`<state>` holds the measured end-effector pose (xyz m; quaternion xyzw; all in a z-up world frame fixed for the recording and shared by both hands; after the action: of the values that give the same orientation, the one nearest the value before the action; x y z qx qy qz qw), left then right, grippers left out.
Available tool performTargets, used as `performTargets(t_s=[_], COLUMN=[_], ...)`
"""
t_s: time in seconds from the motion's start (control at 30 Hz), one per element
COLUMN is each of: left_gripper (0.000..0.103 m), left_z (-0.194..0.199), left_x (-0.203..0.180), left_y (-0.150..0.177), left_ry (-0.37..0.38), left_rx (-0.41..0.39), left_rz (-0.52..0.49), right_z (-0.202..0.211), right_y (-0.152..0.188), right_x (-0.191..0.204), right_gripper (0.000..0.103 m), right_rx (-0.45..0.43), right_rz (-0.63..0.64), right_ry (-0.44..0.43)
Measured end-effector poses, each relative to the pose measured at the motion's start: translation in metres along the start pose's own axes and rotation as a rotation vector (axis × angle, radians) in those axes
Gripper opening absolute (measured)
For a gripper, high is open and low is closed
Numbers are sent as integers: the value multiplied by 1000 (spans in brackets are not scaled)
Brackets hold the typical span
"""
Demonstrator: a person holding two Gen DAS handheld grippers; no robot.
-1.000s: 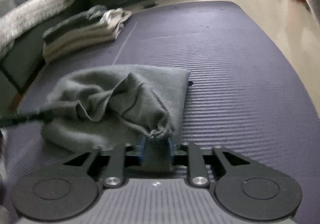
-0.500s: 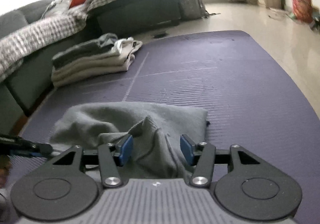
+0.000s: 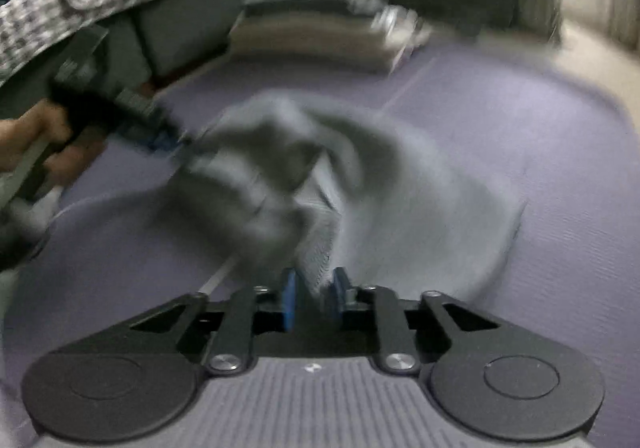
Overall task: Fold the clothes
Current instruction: 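Lift the shirt end with both grippers and fold it over the body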
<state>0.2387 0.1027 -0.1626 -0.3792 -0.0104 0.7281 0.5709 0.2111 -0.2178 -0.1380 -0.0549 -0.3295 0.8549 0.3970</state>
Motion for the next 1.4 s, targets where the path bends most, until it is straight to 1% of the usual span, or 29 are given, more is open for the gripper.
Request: performTargets(t_s=[0.03,0.07,0.13,0.17,0.2,0.3,0.33,0.37,0.47,0.53,0.57,0.6,0.63,0.67,0.77,0.8,0.83,0.87,0.97,1.03,1.07,1.1,1.17,1.23,1.27,1.3,1.33,1.37,1.4], left_gripper=[37,37,37,38,45,53,53,53,52,50,43,32,28,20,15,14,13,13,12,11,11,11,11,14,20,26,29,35,37], left_z=[1,3,5,5,5,5,4,3,-1,-2,-1,-1,-1,0,9,12,15,18,25,27,27,25,19,14,13,12,14,16,18], left_x=[0,1,4,6,7,12,11,10,7,7,6,5,4,2,-5,-7,-9,-11,-4,4,10,16,22,26,27,26,24,22,20], left_y=[0,0,0,0,-1,-3,-3,-3,-1,0,0,0,0,-1,-6,-9,-11,-13,-22,-24,-24,-23,-20,-16,-14,-13,-13,-14,-14], left_ry=[-1,-5,-2,5,10,48,52,56,56,56,54,51,48,46,57,67,76,85,127,151,159,150,74,16,-2,-7,-7,-7,-7], left_rx=[-2,-4,0,4,8,20,27,35,50,45,40,36,31,27,21,24,26,31,67,89,105,125,156,162,161,158,154,149,144], left_rz=[-2,-3,12,27,38,94,98,98,87,87,86,85,83,76,51,51,50,55,157,243,288,313,292,252,236,232,226,215,204], right_z=[7,15,27,30,36,42,43,43,33,19,14,9,3,-2,1,11,15,27,43,47,46,42,33,14,9,5,4,6,9], right_y=[3,6,7,7,7,10,12,13,22,26,26,24,22,20,11,8,8,8,19,32,35,38,43,41,40,39,36,33,30], right_x=[-2,-4,-15,-20,-34,-58,-66,-69,-79,-81,-78,-75,-73,-71,-65,-65,-67,-71,-85,-97,-100,-103,-107,-102,-101,-99,-96,-92,-89], right_gripper=[42,43,49,50,50,52,55,56,57,57,55,45,21,10,9,9,9,9,9,9,9,9,10,21,26,36,41,42,44], right_rx=[10,16,-8,-20,-49,-93,-110,-116,-137,-139,-141,-149,-153,-154,-176,-217,-231,-271,-309,-300,-294,-273,-239,-164,-142,-124,-117,-118,-121], right_rz=[-13,-26,-102,-139,-247,-430,-507,-536,-695,-782,-794,-800,-795,-788,-747,-750,-753,-780,-855,-925,-938,-951,-964,-913,-899,-889,-872,-845,-815], right_ry=[15,33,81,93,100,69,55,51,2,-18,-17,-5,6,15,19,-4,-11,-17,-2,35,46,56,72,121,132,139,147,164,181])
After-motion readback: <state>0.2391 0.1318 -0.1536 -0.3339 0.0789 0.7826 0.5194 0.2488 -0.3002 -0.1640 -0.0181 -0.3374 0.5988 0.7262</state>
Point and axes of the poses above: each gripper's, at about its wrist camera, not at the fingertips, and z roughly against the way its jaws point, x to its left, y to its underside, the point moved 3 cm from there along -z, roughly the way its jaws point
